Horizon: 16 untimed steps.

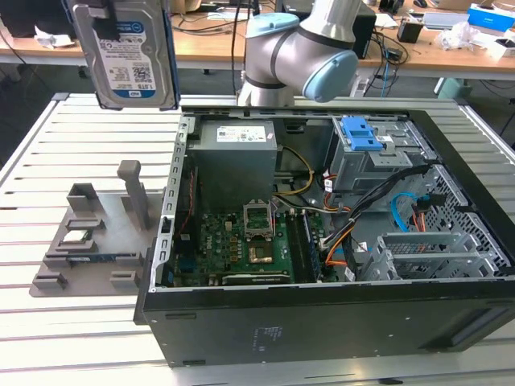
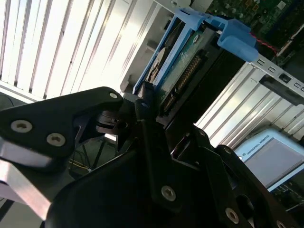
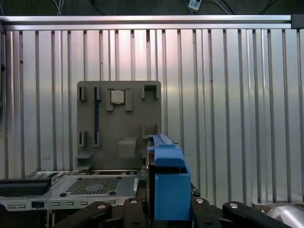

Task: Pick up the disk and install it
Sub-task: 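Pick up the disk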

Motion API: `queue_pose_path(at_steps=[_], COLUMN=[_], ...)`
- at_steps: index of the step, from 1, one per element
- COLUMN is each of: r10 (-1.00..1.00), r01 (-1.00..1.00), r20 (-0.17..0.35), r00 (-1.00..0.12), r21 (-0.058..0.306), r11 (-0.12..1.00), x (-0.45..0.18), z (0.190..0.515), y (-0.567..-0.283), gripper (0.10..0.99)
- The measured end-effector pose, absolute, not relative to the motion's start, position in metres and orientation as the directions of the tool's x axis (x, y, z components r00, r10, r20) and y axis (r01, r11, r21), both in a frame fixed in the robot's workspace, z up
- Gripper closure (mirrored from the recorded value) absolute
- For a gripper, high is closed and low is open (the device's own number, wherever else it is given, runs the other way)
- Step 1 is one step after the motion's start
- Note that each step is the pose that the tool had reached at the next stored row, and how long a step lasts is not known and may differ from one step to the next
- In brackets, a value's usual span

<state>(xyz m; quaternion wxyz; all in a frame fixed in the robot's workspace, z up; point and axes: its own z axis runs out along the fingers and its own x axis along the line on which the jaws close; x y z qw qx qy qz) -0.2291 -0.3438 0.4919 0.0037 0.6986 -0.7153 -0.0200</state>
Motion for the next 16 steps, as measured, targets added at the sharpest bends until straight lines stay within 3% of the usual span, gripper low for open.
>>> queue_pose_path(at_steps=[16], r10=[-0.999], r01=[-0.999], r20=[-0.023], r00=[-0.024], r21=[0.034], r11=[0.023], x=[-0.13], z=[0.492], y=[-0.344], gripper=[0.725])
